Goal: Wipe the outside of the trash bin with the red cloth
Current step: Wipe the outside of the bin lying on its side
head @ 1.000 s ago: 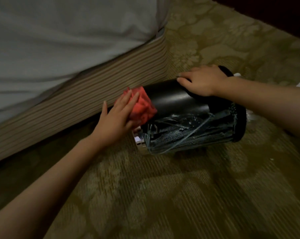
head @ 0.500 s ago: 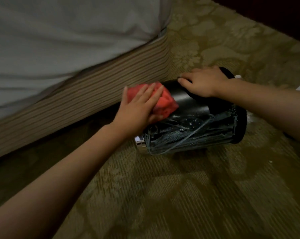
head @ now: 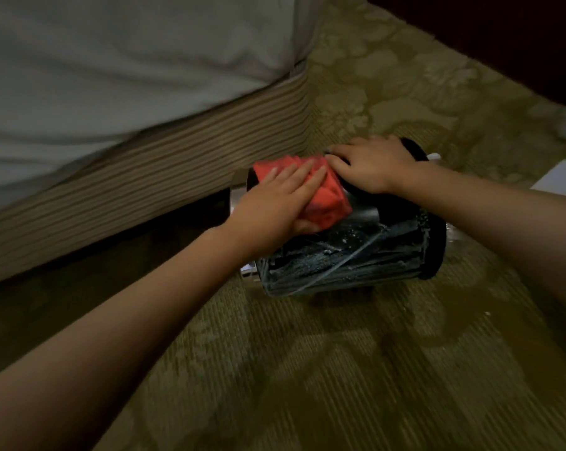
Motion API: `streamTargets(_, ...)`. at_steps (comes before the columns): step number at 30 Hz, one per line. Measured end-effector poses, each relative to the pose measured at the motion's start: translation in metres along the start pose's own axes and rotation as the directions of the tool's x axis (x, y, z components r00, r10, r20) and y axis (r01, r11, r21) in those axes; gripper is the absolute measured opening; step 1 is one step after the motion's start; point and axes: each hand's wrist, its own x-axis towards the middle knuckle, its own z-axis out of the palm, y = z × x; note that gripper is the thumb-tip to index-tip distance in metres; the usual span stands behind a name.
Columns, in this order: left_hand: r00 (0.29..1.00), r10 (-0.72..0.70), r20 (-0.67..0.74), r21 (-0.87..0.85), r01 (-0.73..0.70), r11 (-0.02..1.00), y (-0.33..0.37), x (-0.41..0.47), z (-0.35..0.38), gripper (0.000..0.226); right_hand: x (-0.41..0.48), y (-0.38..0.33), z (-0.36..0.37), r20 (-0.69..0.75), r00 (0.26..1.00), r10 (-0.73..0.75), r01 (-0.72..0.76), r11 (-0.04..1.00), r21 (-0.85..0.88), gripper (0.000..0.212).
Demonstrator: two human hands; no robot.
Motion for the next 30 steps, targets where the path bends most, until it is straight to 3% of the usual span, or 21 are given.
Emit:
streamTargets(4, 0.999, 0.047, 0.0, -0.021, -0.047, 0.999, -0.017, -0.019, 0.0, 0.086, -0.001, 0.003, 0.0, -0.009, 1.0, -0.002, 0.002, 1.0, 0.007, 0.057)
streamTargets(8, 1.0, -0.008, 0.004, -0.035, 0.008, 0.999, -0.036, -0.052, 0.001, 0.083, 0.0, 0.0, -0.001, 0.009, 1.0, -0.001, 0.001, 1.0, 0.007, 0.057)
streamTargets(16, 1.0, -0.011, 0.014, -0.054, 0.012, 0.998, 0.009, 0.018, -0.007, 0.089, 0.001, 0.001, -0.001, 0.037, 0.999, 0.023, -0.025, 0.998, 0.05, 0.051)
streamTargets(25, 0.997, -0.071, 0.034, -0.028, 0.072, 0.997, -0.035, -0.042, -0.002, 0.092, 0.0, -0.001, -0.004, 0.037, 0.997, 0.075, -0.08, 0.982, 0.172, 0.052)
streamTargets(30, 0.998, -0.059, 0.001, -0.026, 0.059, 0.998, 0.009, 0.006, 0.0, 0.091, 0.009, -0.002, -0.011, 0.056, 0.976, 0.21, -0.214, 0.883, 0.419, 0.054)
